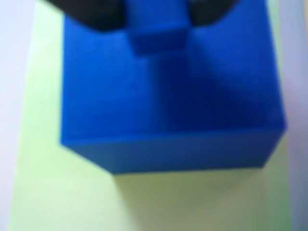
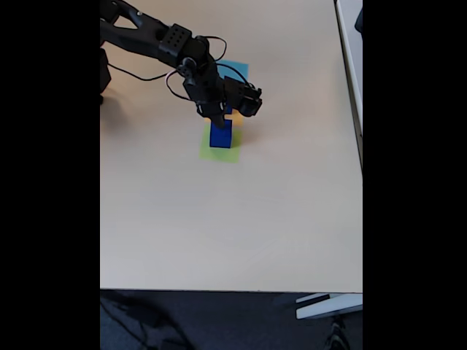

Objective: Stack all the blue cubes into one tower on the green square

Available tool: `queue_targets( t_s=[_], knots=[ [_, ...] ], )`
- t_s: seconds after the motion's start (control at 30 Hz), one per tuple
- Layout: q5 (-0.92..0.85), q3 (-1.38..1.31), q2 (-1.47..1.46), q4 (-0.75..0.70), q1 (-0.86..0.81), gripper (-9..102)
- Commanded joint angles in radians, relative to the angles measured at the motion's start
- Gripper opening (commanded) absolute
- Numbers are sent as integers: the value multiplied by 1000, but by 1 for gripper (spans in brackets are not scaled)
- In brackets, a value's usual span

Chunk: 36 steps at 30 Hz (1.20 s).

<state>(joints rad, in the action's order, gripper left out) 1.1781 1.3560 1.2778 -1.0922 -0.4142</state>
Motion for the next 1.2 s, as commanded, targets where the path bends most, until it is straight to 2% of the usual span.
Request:
queue_targets(
  t_s=[0.0,0.33,1.17],
  knots=[
    [0,2,31,25,-9,4],
    [-2,8,37,31,-8,6],
    [-28,-38,67,2,23,19]
  ],
)
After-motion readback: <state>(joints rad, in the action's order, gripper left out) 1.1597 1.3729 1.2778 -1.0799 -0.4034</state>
